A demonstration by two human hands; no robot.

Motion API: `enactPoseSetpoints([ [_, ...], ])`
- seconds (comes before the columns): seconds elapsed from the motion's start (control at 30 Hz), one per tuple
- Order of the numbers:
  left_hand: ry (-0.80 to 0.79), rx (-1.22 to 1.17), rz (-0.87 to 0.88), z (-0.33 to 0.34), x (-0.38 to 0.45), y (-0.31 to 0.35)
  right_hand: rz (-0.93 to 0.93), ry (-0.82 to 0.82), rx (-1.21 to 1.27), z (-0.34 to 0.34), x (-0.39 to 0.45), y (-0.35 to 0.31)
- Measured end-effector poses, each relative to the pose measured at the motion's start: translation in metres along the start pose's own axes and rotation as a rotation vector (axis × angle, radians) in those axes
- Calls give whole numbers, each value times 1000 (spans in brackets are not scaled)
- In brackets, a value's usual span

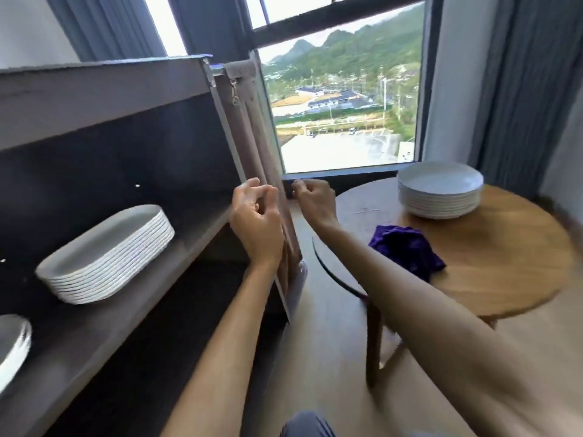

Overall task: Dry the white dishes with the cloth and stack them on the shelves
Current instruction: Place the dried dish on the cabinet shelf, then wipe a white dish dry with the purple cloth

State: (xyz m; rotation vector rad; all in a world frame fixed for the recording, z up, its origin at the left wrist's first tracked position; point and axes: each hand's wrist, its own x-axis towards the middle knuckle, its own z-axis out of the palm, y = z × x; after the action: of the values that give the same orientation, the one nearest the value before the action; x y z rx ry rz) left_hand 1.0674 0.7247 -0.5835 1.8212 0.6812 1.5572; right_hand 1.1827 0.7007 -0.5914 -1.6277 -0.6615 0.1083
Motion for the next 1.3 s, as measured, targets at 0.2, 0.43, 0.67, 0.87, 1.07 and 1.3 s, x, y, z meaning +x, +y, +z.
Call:
enactPoseSetpoints([
  [0.2, -327, 7, -110, 102, -49, 4, 278, -127, -829, -117, -18, 112],
  [0.43, -570, 103, -141, 194, -58, 8, 239, 124, -972, -174, -11, 180],
  [0.67, -701, 124, -553, 308, -45, -9, 158, 339, -898, -199, 15, 215],
  [0.87, -640, 226, -699, 382, -50, -20, 182, 532, -755, -204, 36, 223],
  [1.07, -667, 305, -607, 395, -38, -29, 207, 579, -672, -212, 50, 229],
  [1.3, -751, 437, -444, 400, -31, -22, 163, 575, -657, -216, 46, 230],
])
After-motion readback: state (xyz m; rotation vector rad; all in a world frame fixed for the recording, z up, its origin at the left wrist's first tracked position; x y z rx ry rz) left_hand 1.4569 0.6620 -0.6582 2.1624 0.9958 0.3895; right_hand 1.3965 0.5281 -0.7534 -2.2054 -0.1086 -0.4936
